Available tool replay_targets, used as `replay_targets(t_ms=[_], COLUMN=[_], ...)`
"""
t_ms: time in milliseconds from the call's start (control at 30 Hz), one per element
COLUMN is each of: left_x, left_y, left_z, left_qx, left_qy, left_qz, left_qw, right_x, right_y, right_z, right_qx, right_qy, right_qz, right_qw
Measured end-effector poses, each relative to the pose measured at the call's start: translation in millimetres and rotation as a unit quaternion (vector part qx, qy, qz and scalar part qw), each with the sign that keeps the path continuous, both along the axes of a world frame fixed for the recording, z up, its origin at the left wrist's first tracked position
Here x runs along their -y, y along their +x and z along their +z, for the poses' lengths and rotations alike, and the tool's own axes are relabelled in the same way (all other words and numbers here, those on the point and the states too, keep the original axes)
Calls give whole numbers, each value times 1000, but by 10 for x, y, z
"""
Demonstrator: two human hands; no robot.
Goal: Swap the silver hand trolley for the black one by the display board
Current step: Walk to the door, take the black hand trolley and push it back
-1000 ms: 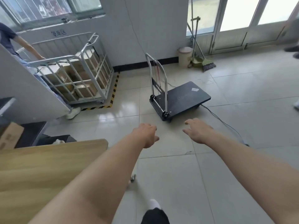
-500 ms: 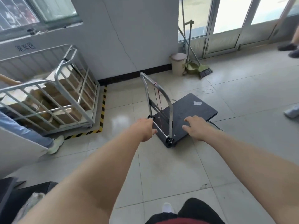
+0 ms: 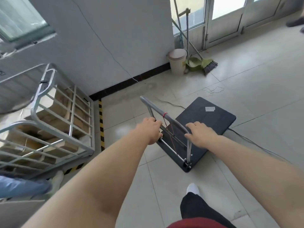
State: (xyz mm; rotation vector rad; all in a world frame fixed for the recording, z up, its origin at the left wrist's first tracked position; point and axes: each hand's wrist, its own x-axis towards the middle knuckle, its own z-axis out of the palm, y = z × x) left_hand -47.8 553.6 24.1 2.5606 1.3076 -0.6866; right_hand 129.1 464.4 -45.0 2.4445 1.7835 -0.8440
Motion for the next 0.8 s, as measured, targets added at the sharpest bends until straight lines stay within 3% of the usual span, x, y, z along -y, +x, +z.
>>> replay_targets(t_ms=[200, 367, 567, 800], left_x=[-873, -1498, -2032, -2241], left_y=[154, 213, 343, 184], left_z=[-84, -370, -701, -816], left_qx=[6, -19, -48, -44], left_qy=[-16, 2, -25, -86], left_qz=[-7, -75, -178, -237], left_qw=[1000, 997, 983, 967], right_x=[-677, -821, -786, -697], right_y=[-30, -74, -245, -652], right_z=[-144, -332, -375, -395], right_qx=[-30, -83, -161, -112], right_qy=[-18, -43, -32, 20], right_qz=[-8, -31, -173, -345], right_qw=[999, 995, 971, 932])
